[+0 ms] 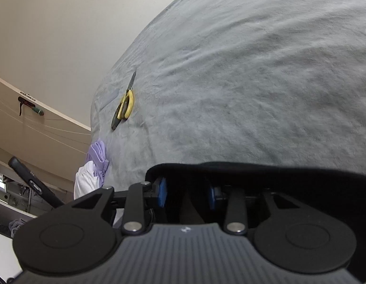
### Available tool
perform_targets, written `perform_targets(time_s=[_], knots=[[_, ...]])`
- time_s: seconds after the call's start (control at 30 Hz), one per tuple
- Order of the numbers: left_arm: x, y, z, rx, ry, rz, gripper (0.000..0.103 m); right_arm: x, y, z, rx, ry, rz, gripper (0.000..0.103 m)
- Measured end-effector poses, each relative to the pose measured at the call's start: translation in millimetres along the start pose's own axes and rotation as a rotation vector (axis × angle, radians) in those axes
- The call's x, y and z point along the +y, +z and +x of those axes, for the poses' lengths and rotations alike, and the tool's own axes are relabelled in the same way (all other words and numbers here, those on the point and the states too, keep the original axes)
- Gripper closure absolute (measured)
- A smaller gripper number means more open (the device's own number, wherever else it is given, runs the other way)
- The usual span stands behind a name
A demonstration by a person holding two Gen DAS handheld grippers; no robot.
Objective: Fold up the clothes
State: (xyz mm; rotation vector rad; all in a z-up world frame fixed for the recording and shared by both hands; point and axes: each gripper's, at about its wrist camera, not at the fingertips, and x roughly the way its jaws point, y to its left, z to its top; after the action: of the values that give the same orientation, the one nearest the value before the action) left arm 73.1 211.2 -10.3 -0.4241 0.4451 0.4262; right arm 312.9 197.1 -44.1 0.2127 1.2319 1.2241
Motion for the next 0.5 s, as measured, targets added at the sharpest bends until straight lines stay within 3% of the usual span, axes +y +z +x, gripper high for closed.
perform_targets(time_s=[0.13,0.27,0.37,0.5], knots=[[-0.2,-2.4,5.8,0.023,-0.001,-0.043,0.053,-8.5,13.6,-3.5,-0.126,-0.008,0.102,0.065],[0.3,-6.0,6.2,0.026,0.006,-0.059,0.053,-12.7,20.5,-11.0,-0.179,-0.073,0.122,0.064],[3.4,-7.6,6.2,0.025,0.012,-0.066,0.053,-6.9,22.1,-9.4,-0.138,-0.126,0.063,0.064],[6.1,-10.2,5.3,0.012,0.044,-0.08,0.053,6.6,21.3,3.3,-0.015,-0.209,-0.057,0.064]])
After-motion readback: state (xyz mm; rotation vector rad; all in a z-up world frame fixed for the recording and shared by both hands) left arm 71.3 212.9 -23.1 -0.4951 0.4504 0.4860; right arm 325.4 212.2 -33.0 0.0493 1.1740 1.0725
